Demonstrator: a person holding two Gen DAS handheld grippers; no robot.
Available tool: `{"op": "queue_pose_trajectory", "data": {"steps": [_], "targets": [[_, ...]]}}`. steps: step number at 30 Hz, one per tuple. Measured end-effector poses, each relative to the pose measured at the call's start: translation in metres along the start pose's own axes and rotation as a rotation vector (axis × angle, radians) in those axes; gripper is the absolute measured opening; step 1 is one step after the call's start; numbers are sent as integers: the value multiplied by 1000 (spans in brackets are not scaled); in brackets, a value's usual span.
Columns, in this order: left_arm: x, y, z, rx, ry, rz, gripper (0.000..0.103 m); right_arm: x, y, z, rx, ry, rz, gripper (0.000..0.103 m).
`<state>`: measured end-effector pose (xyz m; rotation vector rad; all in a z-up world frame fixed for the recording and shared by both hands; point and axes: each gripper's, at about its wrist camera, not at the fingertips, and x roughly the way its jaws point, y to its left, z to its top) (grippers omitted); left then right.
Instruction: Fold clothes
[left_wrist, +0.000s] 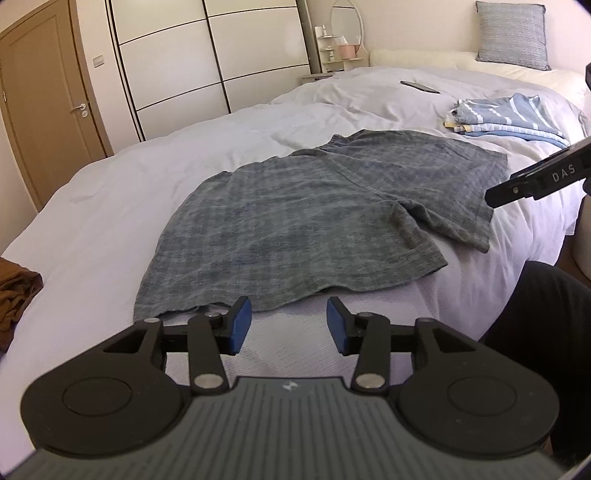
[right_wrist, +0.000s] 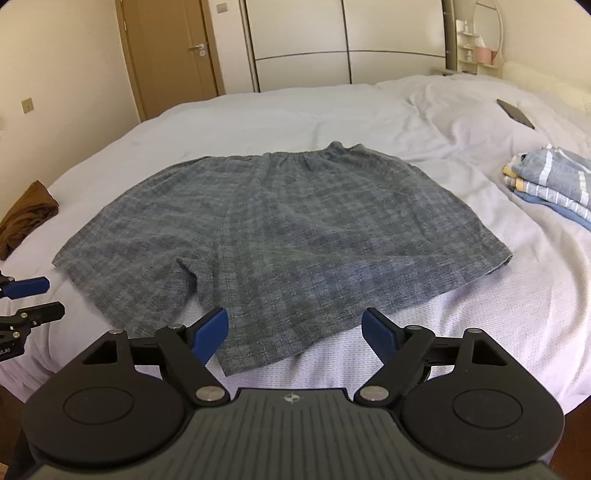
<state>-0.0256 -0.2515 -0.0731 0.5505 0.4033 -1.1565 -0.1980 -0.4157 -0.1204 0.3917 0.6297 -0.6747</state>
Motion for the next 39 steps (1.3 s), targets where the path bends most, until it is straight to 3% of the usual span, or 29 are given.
{"op": "queue_pose_trajectory", "data": {"steps": [12,17,25,31,37,39], "targets": [[-2,9,-8,-1,-1,6,42,-3,15,9,-39,0,2,86],[-6,32,-8,71,0,32,43,-6,31,14,-86,-17,15,86],[-16,108,6,245,-1,67,43,6,124,24,-392,-54,112,86],[-18,144,12,325,-15,70,50,39,202,27,-580,-25,180,82],[-13,172,6,346,-5,75,54,73,271,28,-723,-34,235,65],[-11,178,2,353,1,69,55,87,290,25,-777,-41,227,54]]}}
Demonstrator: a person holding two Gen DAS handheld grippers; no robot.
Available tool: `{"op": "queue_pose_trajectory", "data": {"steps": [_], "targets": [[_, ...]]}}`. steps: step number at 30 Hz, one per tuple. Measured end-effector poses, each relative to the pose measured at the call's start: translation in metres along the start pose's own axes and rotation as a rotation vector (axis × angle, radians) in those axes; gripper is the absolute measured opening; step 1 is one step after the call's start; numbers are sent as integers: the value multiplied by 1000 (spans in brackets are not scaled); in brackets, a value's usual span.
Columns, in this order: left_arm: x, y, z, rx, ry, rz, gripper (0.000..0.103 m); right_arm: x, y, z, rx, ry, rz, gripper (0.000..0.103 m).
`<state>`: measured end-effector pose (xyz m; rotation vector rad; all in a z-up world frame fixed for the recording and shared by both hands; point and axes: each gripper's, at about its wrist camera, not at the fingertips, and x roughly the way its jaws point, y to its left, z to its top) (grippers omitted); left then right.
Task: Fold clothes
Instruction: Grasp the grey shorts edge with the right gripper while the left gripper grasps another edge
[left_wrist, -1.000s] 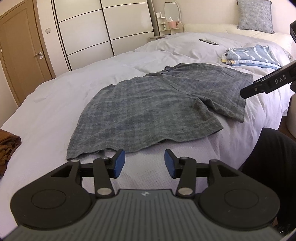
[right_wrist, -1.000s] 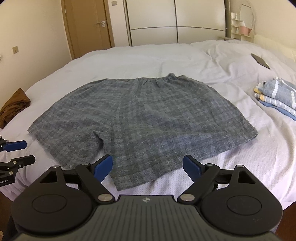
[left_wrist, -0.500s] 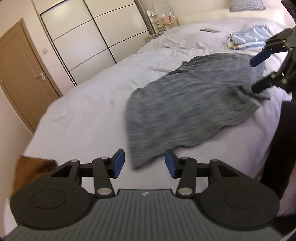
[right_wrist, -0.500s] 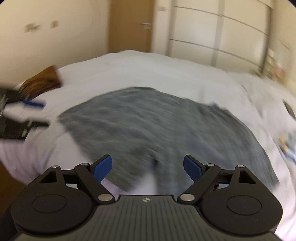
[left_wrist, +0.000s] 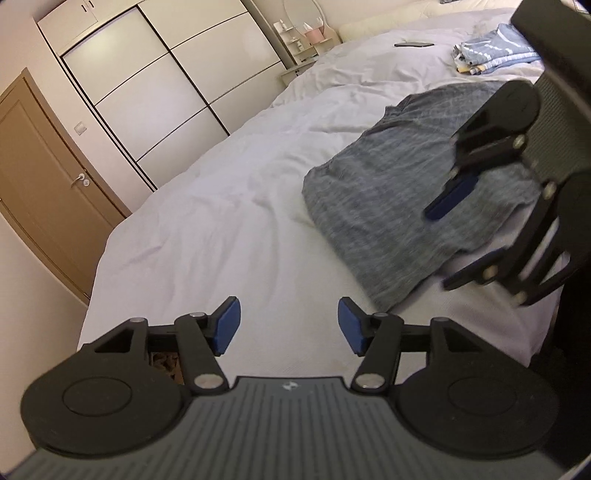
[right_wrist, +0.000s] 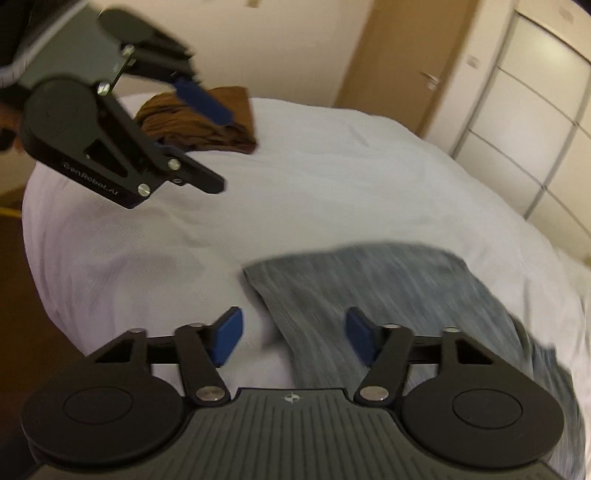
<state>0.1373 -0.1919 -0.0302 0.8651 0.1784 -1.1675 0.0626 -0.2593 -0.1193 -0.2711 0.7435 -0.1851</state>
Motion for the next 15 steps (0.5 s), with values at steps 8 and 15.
{"op": "queue_pose_trajectory", "data": {"steps": [8,15], "targets": [[14,18,-22,51,8,-43,56,60,43,6,-268,50,-86,53],[26,28,-22,107,6,-56,56,79,39,1,-344,32,-173,10]]}}
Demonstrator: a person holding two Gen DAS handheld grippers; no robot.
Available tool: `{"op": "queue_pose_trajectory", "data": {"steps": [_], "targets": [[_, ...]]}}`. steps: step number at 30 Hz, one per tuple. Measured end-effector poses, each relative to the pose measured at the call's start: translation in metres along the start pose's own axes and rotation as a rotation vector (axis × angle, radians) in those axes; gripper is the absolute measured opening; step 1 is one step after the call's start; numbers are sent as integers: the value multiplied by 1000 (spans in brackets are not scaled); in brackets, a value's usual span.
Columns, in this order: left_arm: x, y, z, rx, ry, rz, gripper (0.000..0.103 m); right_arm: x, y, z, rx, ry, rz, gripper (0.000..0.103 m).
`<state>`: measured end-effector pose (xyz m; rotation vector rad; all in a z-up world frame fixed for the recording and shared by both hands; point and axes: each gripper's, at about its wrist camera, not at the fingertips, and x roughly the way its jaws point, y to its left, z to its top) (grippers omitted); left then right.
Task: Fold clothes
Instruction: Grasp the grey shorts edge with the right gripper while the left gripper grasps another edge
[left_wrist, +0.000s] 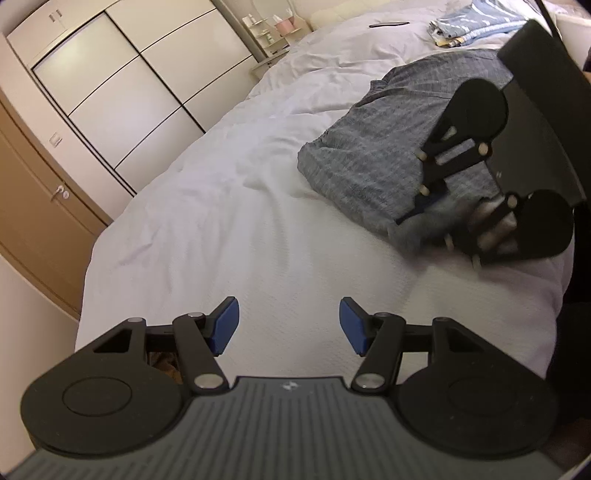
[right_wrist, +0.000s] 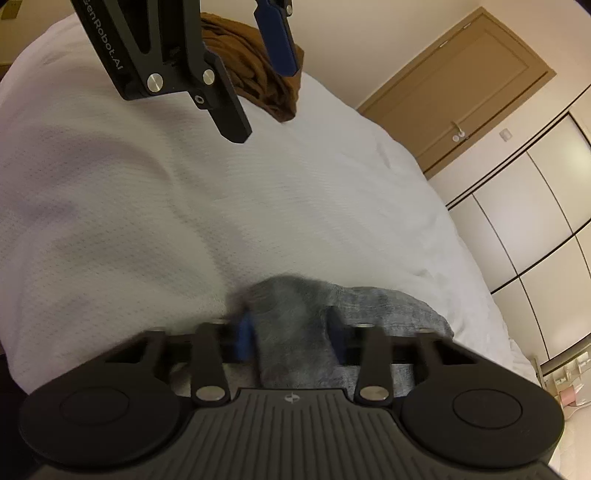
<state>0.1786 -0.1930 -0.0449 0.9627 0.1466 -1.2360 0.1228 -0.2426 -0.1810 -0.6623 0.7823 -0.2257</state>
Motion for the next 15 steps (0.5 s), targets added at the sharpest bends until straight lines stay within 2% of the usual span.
{"op": "queue_pose_trajectory", "data": {"steps": [2,5,10,15], "targets": [[4,2,3,22,-7,0,56,-3,-6,-5,25,-24,-1,5],[15,5,12,73,-25,-3,56,-19,-27,-12,127,-80,25,4],[53,6,38,270,-79,-6,56,-56,-87,-31,449,-172,121,4],[119,2,74,448,-100,-23,56,-80,-137,-77,700,-241,135,4]]}}
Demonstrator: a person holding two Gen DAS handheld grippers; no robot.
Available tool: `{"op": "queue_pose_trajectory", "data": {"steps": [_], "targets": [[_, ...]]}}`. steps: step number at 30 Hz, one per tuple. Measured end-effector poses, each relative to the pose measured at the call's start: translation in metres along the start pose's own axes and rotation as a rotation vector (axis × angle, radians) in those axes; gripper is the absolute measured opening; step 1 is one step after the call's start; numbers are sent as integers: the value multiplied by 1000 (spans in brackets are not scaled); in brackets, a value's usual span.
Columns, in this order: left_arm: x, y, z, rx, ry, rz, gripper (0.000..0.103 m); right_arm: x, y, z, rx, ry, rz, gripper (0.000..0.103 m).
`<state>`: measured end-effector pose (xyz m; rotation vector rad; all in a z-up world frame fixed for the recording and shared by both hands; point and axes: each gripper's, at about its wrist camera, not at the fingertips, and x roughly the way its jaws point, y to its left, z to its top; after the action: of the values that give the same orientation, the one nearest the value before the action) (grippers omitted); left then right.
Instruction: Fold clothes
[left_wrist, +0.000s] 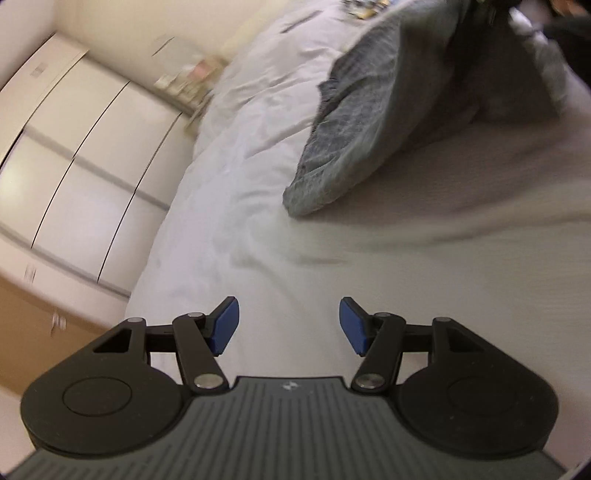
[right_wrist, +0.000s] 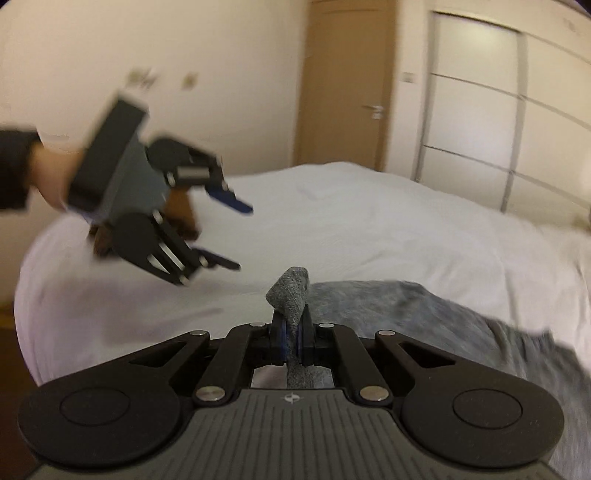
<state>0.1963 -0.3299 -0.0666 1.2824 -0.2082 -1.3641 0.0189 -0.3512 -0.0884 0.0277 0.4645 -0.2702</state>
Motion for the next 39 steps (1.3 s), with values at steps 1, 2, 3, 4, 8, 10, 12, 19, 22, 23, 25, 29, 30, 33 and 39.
{"op": "queue_pose_trajectory", "data": {"steps": [1,2,3,4,8,10,12,19,22,23,25,29,30,33,39], "targets": [[16,2,6,24,-10,-12,56,-7,-9,-2,29,-6,6,4],[34,4,11,44,-21,-26,56,-14,-18,-4,58,-12,11,4],[50,5,16,66,-29,-40,56,-20,-27,-6,84,-17,17,4],[66,5,21,91,-36,-54,53,-20,-35,-8,95,-20,26,4],[121,2,38,216,-51,-83,45,-20,-53,-17,121,-26,67,4],[139,1,44,280,-62,-101,38,-16,-57,-20,114,-25,92,4],[151,-4,50,374,-69,-108,31,-11,-57,-26,112,-20,114,4],[149,-8,75,552,-34,-122,3,-19,-66,-45,131,-22,152,4],[134,5,100,577,-6,-119,3,-39,-72,-46,150,-56,160,4],[128,8,112,595,1,-115,3,-48,-75,-47,166,-75,162,4],[116,18,141,630,2,-92,3,-68,-85,-49,203,-122,148,4],[110,38,215,608,-16,-70,3,-110,-115,-57,298,-197,81,4],[114,39,234,603,-18,-80,3,-122,-125,-60,324,-211,56,4],[136,34,286,612,-27,-105,3,-157,-163,-76,426,-247,-35,4],[206,-9,359,579,-45,-155,3,-190,-250,-129,656,-231,-212,4]]}}
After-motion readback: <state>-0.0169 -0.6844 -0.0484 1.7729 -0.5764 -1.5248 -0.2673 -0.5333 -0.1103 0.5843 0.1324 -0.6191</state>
